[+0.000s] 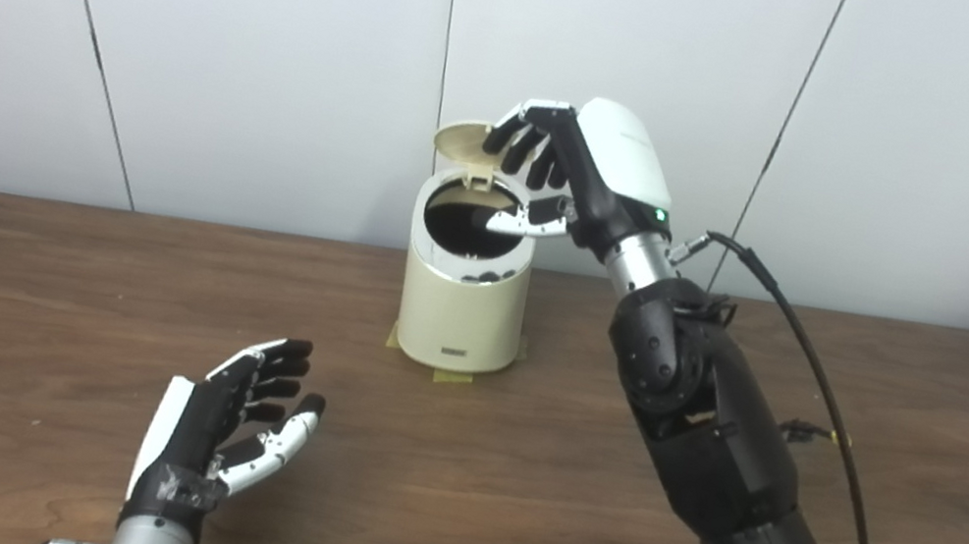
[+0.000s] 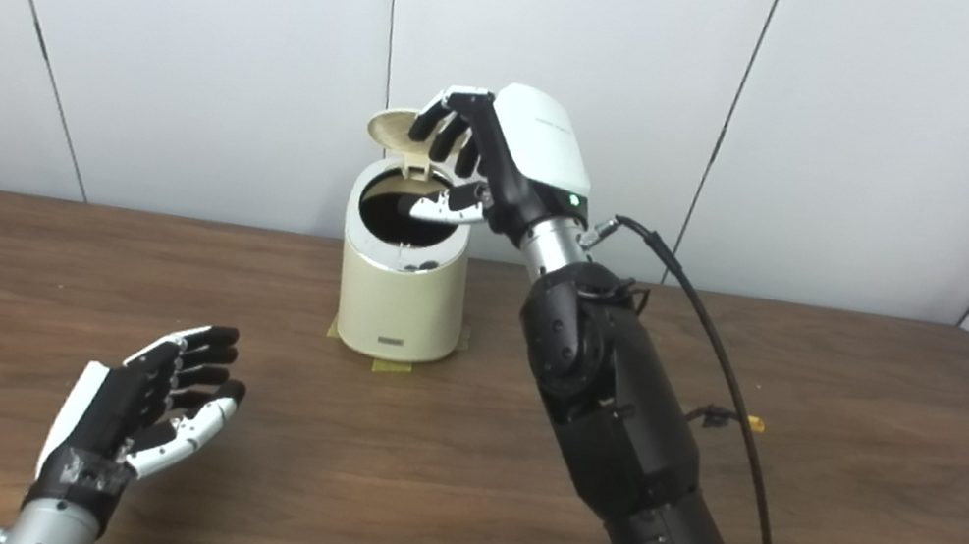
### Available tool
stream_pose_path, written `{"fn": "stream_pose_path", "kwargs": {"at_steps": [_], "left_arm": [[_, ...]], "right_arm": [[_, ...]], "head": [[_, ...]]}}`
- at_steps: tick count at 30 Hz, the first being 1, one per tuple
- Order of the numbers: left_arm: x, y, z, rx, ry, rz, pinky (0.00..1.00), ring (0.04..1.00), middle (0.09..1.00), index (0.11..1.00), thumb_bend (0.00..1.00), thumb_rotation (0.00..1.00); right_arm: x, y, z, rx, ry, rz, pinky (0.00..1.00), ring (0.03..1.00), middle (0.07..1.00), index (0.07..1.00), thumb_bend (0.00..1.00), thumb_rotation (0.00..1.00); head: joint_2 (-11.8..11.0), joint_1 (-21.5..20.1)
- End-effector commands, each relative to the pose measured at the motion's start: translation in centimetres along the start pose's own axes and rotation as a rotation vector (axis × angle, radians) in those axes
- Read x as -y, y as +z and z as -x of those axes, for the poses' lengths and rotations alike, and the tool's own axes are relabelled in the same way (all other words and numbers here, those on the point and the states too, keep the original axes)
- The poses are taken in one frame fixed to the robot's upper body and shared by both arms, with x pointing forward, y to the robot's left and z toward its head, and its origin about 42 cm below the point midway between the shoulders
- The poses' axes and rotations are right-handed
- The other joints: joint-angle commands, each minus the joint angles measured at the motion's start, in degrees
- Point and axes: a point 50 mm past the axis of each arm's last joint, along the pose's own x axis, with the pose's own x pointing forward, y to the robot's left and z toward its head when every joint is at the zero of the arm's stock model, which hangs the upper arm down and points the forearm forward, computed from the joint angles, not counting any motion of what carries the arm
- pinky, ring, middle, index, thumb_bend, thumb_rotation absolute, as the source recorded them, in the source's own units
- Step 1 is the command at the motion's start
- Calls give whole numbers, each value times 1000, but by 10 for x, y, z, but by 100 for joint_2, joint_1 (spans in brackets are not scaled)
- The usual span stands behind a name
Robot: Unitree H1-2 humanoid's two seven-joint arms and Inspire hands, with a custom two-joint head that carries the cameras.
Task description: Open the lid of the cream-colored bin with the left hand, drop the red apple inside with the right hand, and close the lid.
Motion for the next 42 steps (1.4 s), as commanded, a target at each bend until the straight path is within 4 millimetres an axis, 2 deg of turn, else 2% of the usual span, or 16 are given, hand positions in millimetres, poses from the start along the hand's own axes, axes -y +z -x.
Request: {"fn": "stream_pose_path", "kwargs": {"at_steps": [1, 6, 10, 12, 13, 16, 17, 20, 22, 24, 27, 31, 35, 39, 40, 42], "left_arm": [[-8, 19, -13, 88, 38, -5, 767, 796, 804, 812, 364, 197], [-23, 25, -38, 90, 71, 22, 823, 812, 814, 832, 361, 298], [-36, 36, -63, 105, 52, 58, 825, 838, 843, 896, 375, 385], [-41, 42, -73, 119, 31, 88, 818, 844, 852, 918, 370, 397], [-43, 45, -78, 126, 20, 102, 820, 842, 854, 925, 370, 400], [-49, 53, -92, 145, -16, 158, 848, 851, 878, 950, 355, 337], [-51, 54, -95, 149, -23, 164, 869, 868, 891, 955, 376, 340], [-55, 60, -103, 159, -33, 166, 896, 891, 908, 953, 432, 361], [-58, 65, -110, 170, -49, 157, 898, 896, 913, 954, 447, 410], [-58, 71, -119, 176, -58, 149, 887, 900, 914, 947, 486, 497], [-58, 80, -134, 178, -63, 144, 871, 877, 886, 928, 487, 511], [-57, 94, -150, 193, -84, 126, 868, 869, 870, 914, 461, 525], [-55, 109, -165, 207, -112, 97, 880, 892, 900, 930, 411, 609], [-50, 126, -178, 224, -122, 90, 866, 883, 886, 910, 431, 633], [-49, 131, -182, 230, -127, 88, 867, 883, 881, 903, 439, 631], [-47, 141, -189, 239, -135, 83, 868, 881, 879, 901, 438, 623]], "right_arm": [[25, 6, -1, 18, -60, 7, 358, 391, 502, 519, 516, 0], [33, -4, 26, -73, -71, -104, 361, 405, 489, 516, 518, 0], [32, -13, 57, -184, -59, -263, 441, 433, 497, 515, 515, 0], [27, -19, 74, -226, -67, -345, 508, 566, 501, 496, 519, 3], [24, -22, 82, -250, -71, -386, 547, 621, 603, 496, 510, 89], [15, -30, 107, -345, -86, -564, 594, 699, 722, 498, 504, 162], [11, -31, 114, -368, -92, -633, 636, 742, 766, 634, 577, 362], [3, -35, 131, -421, -120, -832, 701, 823, 843, 804, 626, 647], [-1, -35, 142, -446, -146, -936, 719, 848, 865, 833, 638, 674], [-4, -34, 152, -470, -172, -965, 713, 846, 863, 835, 610, 575], [-9, -33, 164, -500, -203, -964, 713, 830, 836, 800, 566, 421], [-14, -31, 177, -499, -215, -932, 714, 813, 817, 772, 487, 437], [-18, -30, 188, -490, -242, -888, 689, 766, 775, 738, 406, 417], [-23, -31, 194, -487, -285, -888, 610, 669, 689, 671, 422, 407], [-24, -30, 196, -492, -301, -903, 534, 571, 596, 540, 472, 226], [-25, -31, 198, -509, -319, -909, 492, 518, 548, 510, 483, 189]], "head": [[7, -8], [8, -1], [-38, 18], [-62, 22], [-81, 12], [-106, -45], [-98, -71], [-101, -96], [-157, -83], [-179, -92], [-176, -135], [-110, -298], [-97, -289], [-85, -260], [-81, -264], [-77, -273]]}}
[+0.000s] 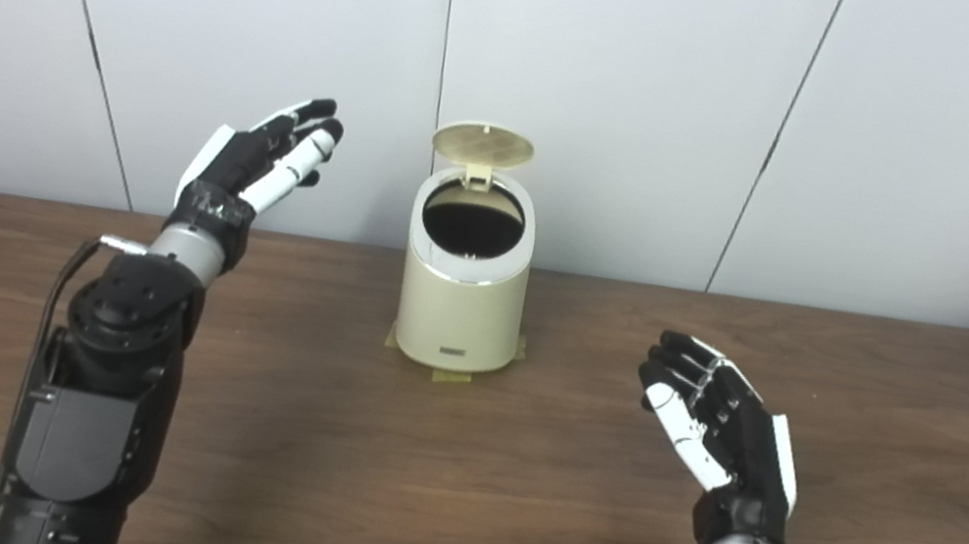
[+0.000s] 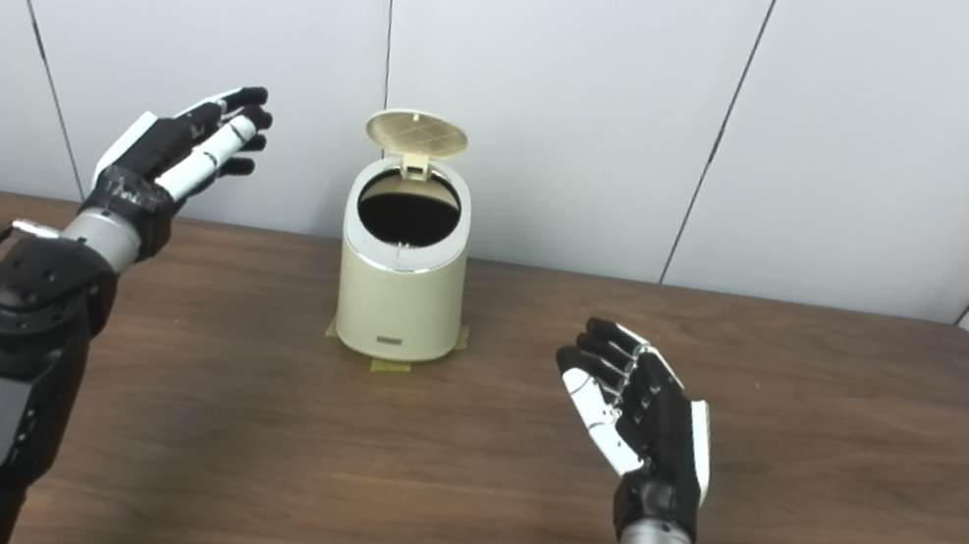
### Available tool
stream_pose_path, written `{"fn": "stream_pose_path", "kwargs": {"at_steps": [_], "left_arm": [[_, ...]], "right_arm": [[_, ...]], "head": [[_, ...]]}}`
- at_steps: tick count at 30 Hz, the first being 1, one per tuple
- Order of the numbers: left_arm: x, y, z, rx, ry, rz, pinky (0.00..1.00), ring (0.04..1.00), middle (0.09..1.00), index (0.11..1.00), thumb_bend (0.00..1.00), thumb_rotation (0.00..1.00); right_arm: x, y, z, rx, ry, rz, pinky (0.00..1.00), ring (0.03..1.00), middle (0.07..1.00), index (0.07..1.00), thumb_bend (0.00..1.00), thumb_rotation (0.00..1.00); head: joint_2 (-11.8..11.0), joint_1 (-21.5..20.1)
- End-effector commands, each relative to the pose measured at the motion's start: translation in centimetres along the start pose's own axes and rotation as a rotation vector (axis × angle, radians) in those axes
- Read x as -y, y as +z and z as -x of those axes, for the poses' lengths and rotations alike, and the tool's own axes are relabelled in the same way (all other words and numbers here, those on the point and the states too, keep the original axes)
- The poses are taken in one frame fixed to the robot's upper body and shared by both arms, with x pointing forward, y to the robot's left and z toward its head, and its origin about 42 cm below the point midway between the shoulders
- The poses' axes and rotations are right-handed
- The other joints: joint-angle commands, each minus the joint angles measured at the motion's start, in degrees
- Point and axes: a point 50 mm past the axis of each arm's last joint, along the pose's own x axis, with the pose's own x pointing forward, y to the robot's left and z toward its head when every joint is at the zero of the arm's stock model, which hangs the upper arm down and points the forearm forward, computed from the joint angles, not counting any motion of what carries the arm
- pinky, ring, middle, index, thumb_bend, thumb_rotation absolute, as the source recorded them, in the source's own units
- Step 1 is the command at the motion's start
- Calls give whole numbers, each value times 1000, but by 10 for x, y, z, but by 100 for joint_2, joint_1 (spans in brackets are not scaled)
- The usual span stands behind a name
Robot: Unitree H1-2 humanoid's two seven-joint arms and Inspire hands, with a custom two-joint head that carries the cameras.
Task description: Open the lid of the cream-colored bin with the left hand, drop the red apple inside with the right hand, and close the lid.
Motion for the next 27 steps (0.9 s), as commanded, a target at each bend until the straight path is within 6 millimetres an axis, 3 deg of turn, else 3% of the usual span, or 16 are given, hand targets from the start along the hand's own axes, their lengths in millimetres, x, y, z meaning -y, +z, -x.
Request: {"fn": "stream_pose_path", "kwargs": {"at_steps": [1, 6, 10, 15, 18, 22, 27], "left_arm": [[-4, 40, -18, 93, -1, -24, 867, 879, 878, 901, 433, 596], [4, 61, -36, 114, -26, -48, 869, 882, 897, 888, 429, 583], [12, 71, -46, 115, -34, -46, 877, 900, 915, 858, 435, 587], [22, 79, -56, 113, -57, -55, 888, 895, 890, 819, 458, 576], [27, 82, -60, 116, -81, -72, 899, 898, 883, 812, 481, 579], [35, 87, -63, 137, -110, -93, 876, 867, 854, 771, 476, 612], [42, 93, -65, 148, -131, -130, 870, 866, 862, 817, 474, 603]], "right_arm": [[-3, 11, -1, 72, -20, -19, 446, 466, 507, 495, 488, 176], [-3, 5, 2, 64, -44, 72, 227, 268, 343, 477, 492, 172], [-3, 2, 4, 56, -51, 60, 172, 205, 278, 474, 493, 169], [-3, -3, 6, 47, -64, 86, 152, 195, 273, 474, 493, 171], [-3, -6, 8, 39, -63, 78, 191, 232, 315, 477, 494, 173], [-2, -9, 9, 35, -44, 67, 353, 411, 486, 487, 493, 175], [-2, -12, 9, 26, -35, 15, 411, 488, 563, 497, 490, 173]], "head": [[10, -11], [2, -17], [-10, -23], [-33, 13], [-64, 49], [-95, 114], [-108, 117]]}}
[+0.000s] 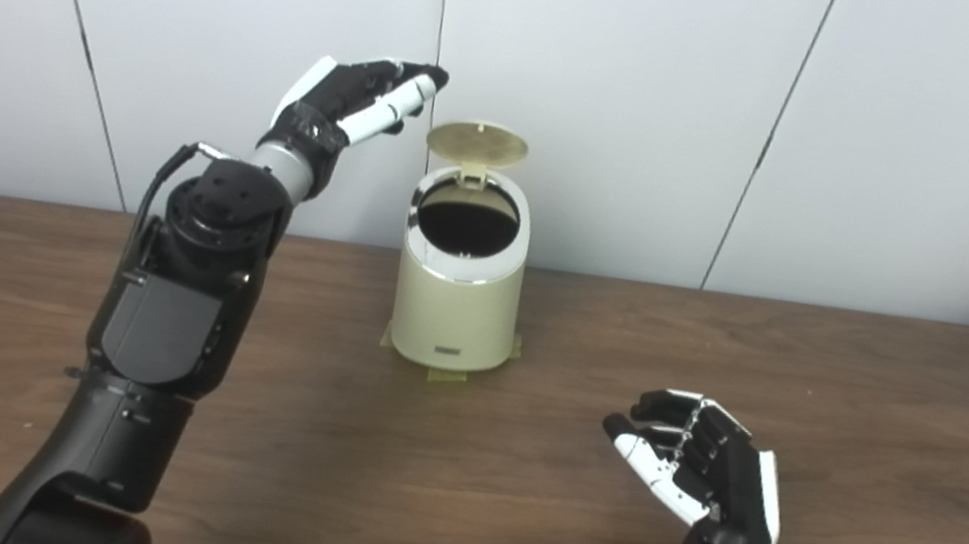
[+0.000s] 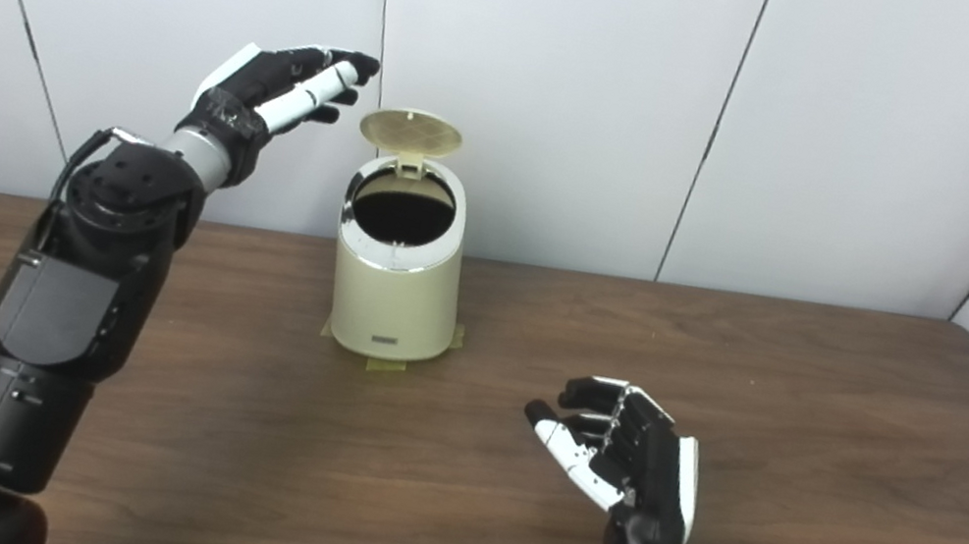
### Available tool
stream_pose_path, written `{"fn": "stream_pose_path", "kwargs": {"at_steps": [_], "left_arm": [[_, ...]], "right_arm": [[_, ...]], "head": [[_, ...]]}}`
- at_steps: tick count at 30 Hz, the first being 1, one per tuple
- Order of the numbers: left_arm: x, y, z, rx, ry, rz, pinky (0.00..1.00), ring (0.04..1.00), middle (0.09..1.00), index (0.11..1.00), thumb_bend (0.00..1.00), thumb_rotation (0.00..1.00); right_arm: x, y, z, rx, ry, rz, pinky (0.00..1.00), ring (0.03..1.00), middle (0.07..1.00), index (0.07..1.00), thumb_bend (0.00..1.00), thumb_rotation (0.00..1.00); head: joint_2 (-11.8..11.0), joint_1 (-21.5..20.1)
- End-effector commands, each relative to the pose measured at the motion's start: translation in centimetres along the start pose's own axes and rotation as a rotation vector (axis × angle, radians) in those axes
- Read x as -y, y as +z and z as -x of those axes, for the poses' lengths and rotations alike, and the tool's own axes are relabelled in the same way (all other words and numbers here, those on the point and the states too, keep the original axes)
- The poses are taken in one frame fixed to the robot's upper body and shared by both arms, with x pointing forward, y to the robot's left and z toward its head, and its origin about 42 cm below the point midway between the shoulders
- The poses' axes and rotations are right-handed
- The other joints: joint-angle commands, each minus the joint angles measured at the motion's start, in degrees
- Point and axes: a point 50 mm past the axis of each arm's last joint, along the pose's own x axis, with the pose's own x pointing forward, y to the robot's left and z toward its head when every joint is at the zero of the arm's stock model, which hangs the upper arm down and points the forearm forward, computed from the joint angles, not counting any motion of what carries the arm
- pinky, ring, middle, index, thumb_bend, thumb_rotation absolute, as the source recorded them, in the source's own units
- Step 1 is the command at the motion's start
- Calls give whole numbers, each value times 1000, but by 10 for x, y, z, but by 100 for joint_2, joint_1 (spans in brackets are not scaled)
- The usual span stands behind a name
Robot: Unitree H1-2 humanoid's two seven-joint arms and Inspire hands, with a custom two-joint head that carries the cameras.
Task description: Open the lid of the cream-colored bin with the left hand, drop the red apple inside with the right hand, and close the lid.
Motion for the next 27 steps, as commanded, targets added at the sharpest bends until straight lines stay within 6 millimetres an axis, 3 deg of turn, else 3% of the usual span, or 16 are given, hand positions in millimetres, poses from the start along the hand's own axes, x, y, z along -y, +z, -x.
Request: {"fn": "stream_pose_path", "kwargs": {"at_steps": [1, 4, 8, 14, 17, 20, 27], "left_arm": [[-7, 43, -9, 122, 14, -61, 871, 866, 862, 820, 474, 604], [-5, 44, -9, 142, 3, -139, 858, 858, 849, 838, 480, 621], [-2, 45, -11, 170, -20, -254, 814, 841, 829, 798, 449, 646], [2, 48, -14, 180, -33, -306, 750, 809, 811, 711, 465, 586], [4, 51, -15, 182, -36, -355, 804, 824, 812, 687, 444, 545], [7, 54, -12, 176, -60, -420, 889, 857, 831, 763, 461, 555], [10, 51, -10, 163, -96, -505, 784, 824, 829, 777, 486, 487]], "right_arm": [[-3, 13, -6, 81, 9, -34, 411, 489, 564, 498, 490, 173], [-3, 12, -6, 82, 16, -47, 411, 495, 574, 498, 489, 172], [-2, 9, -7, 85, 26, -50, 406, 496, 579, 497, 488, 172], [-4, 8, -8, 80, 30, -48, 472, 552, 617, 498, 487, 173], [-5, 8, -8, 82, 40, -51, 536, 614, 660, 498, 486, 172], [-6, 8, -8, 74, 44, -41, 587, 671, 710, 498, 486, 173], [-6, 7, -8, 66, 50, -40, 617, 711, 746, 498, 487, 172]], "head": [[-4, -12], [-6, -17], [-24, -14], [-27, -45], [-24, -44], [-14, -50], [-2, -77]]}}
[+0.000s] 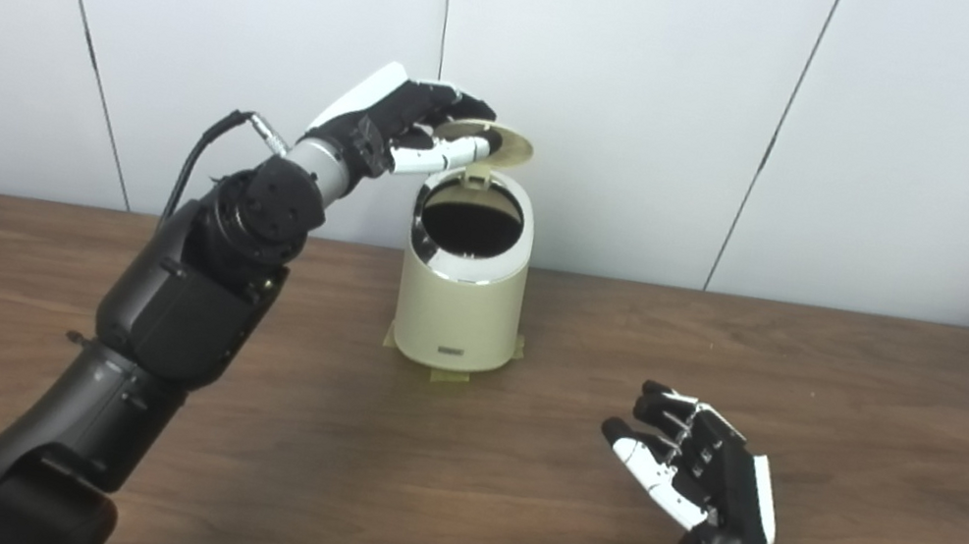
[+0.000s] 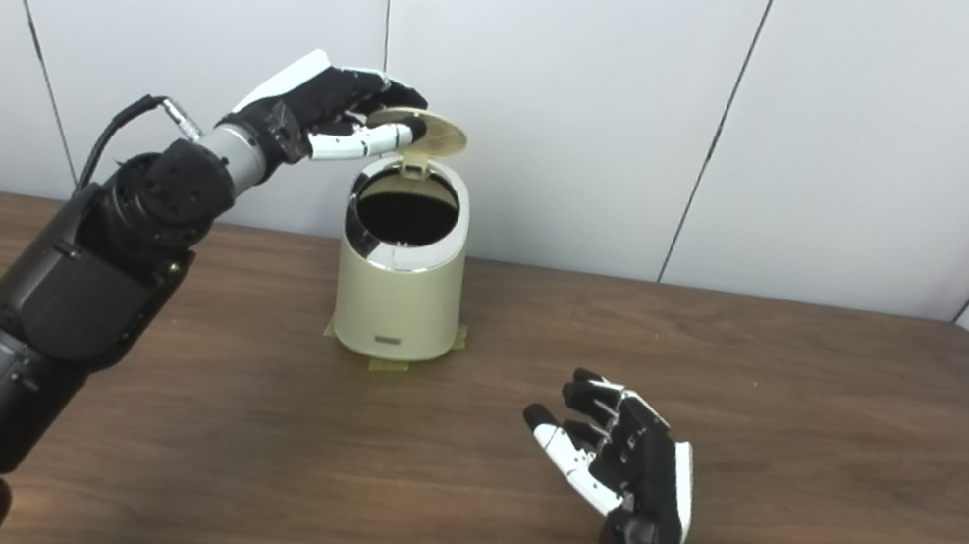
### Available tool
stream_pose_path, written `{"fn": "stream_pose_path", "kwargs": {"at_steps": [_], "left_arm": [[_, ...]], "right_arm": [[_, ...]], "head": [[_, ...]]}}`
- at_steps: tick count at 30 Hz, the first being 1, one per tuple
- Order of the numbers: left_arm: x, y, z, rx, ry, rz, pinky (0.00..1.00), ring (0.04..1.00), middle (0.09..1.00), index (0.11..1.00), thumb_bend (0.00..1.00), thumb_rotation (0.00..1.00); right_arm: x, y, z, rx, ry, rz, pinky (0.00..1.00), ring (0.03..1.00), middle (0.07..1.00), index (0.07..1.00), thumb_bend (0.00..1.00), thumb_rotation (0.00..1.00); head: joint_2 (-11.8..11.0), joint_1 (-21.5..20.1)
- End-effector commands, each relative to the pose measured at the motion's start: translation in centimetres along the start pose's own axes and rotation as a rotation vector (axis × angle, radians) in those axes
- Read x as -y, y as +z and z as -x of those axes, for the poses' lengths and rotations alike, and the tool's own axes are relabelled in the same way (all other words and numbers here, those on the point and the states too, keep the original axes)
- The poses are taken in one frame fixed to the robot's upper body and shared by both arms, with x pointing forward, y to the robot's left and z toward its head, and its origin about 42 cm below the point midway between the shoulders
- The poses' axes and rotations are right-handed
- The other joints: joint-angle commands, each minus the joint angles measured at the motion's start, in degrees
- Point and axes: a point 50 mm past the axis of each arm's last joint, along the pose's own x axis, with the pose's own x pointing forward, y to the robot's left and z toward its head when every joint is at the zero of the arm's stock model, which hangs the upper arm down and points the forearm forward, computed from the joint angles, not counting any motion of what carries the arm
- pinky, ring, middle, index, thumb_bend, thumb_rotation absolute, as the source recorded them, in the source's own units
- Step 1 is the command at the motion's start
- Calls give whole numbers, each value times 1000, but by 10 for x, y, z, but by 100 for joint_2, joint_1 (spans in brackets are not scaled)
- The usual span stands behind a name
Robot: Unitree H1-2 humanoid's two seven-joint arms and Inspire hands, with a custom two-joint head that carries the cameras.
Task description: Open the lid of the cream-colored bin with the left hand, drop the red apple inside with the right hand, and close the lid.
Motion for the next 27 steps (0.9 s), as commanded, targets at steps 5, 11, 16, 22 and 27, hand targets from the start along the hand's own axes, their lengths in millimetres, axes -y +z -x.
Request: {"fn": "stream_pose_path", "kwargs": {"at_steps": [5, 11, 16, 22, 27], "left_arm": [[-26, 34, -4, 101, 55, -124, 738, 789, 805, 778, 484, 429], [-29, 33, 3, 116, 53, -156, 664, 744, 779, 786, 497, 372], [-29, 28, 8, 164, 55, -250, 651, 722, 744, 770, 511, 346], [-25, 26, 13, 171, 40, -332, 738, 800, 765, 763, 527, 327], [-22, 25, 16, 182, 18, -383, 787, 850, 804, 767, 517, 334]], "right_arm": [[-7, 14, -8, 71, 15, -19, 616, 712, 742, 498, 486, 173], [-11, 14, -11, 75, 9, 21, 569, 682, 720, 498, 484, 173], [-10, 12, -11, 74, 12, 3, 580, 690, 720, 498, 484, 174], [-7, 12, -12, 74, 35, 11, 647, 756, 807, 789, 424, 658], [-5, 11, -13, 65, 75, 38, 760, 876, 908, 910, 469, 835]], "head": [[-4, -61], [-27, -68], [-31, -66], [-27, -72], [-17, -74]]}}
